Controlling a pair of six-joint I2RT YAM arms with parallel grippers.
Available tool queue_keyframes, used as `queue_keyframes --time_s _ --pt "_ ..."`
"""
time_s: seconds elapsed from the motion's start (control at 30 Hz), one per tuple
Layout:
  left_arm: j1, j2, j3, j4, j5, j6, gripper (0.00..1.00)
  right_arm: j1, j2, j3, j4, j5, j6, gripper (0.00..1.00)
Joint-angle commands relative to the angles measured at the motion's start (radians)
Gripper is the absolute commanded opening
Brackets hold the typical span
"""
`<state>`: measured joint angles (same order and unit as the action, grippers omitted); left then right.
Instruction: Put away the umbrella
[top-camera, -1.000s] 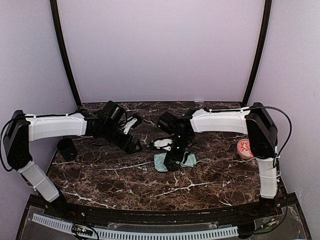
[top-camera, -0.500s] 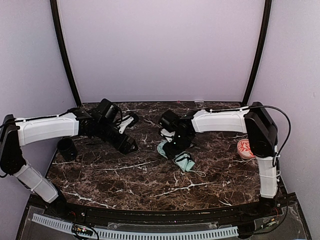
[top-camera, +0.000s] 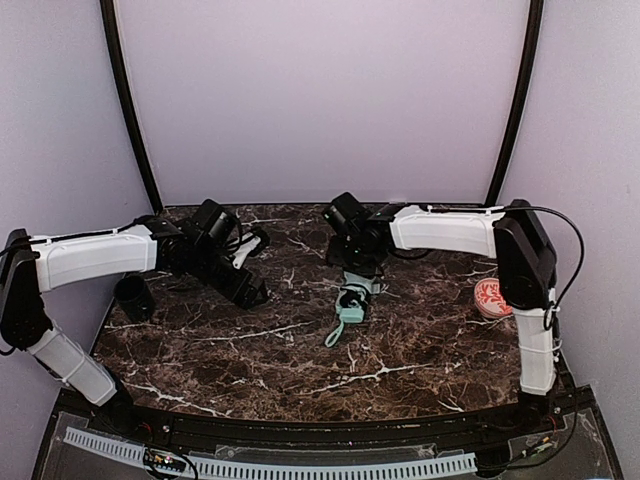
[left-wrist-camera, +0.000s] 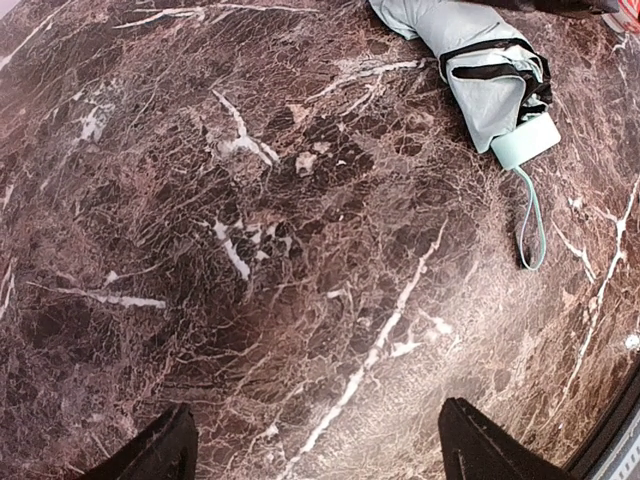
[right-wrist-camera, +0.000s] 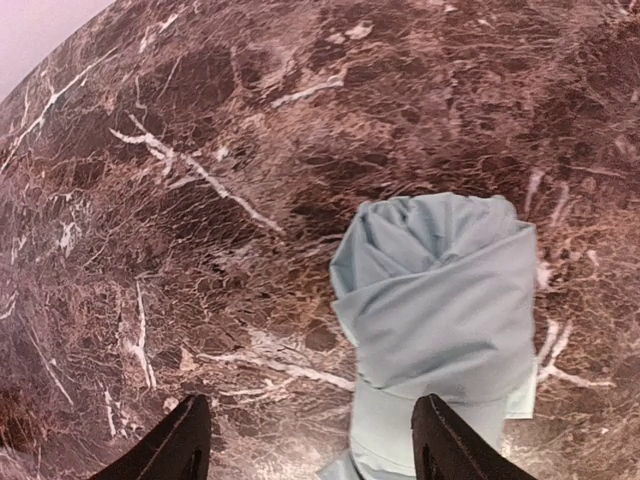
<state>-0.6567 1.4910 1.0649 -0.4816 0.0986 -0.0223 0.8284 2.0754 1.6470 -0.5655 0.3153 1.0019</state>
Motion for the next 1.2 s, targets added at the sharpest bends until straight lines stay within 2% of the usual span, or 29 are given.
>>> queue_keyframes --time_s 0.0,0.13,0.23,0.33,0.43,0.5,0.57,0.7,0.77,0.83,1.03,1.17 --pt "0.009 -0.039 0.011 -0.022 -0.005 -0.014 0.86 0.028 0.085 0.055 -0.129 0.036 0.055 0.71" --pt "0.008 -0.040 0.009 -0.020 0.009 -0.012 0.86 0.028 0.054 0.003 -0.071 0.054 0.010 0.72" --pt "0.008 -0.035 0.004 -0.017 0.018 -0.007 0.86 0.028 0.053 0.088 -0.131 0.068 -0.109 0.77" --pt "0.008 -0.027 0.006 -0.017 0.017 -0.004 0.86 0.029 0.049 0.189 -0.200 0.050 -0.223 0.79" --pt "0.009 -0.019 0.008 -0.024 0.007 -0.002 0.86 0.005 0.000 0.173 -0.240 0.074 -0.260 0.79" --pt "0.009 -0.020 0.004 -0.022 -0.001 0.000 0.86 -0.044 -0.058 0.067 -0.190 0.036 -0.267 0.76" --pt "0.009 -0.020 0.001 -0.018 -0.006 0.002 0.86 -0.110 -0.100 -0.040 -0.136 -0.026 -0.267 0.68" --pt "0.009 -0.009 -0.003 -0.015 -0.024 0.008 0.86 -0.169 -0.103 -0.124 -0.168 0.055 -0.289 0.60" --pt "0.012 -0.002 -0.002 -0.015 -0.036 0.010 0.86 -0.190 -0.084 -0.146 -0.143 0.030 -0.306 0.56" --pt "0.016 0.007 -0.002 -0.011 -0.038 0.010 0.86 -0.201 -0.043 -0.137 -0.119 0.003 -0.327 0.54" --pt "0.033 0.031 -0.002 -0.012 -0.044 0.010 0.86 -0.201 0.122 0.033 -0.151 -0.005 -0.388 0.53" --pt "0.035 0.042 0.000 -0.014 -0.043 0.013 0.86 -0.195 0.166 0.070 -0.132 -0.064 -0.377 0.52"
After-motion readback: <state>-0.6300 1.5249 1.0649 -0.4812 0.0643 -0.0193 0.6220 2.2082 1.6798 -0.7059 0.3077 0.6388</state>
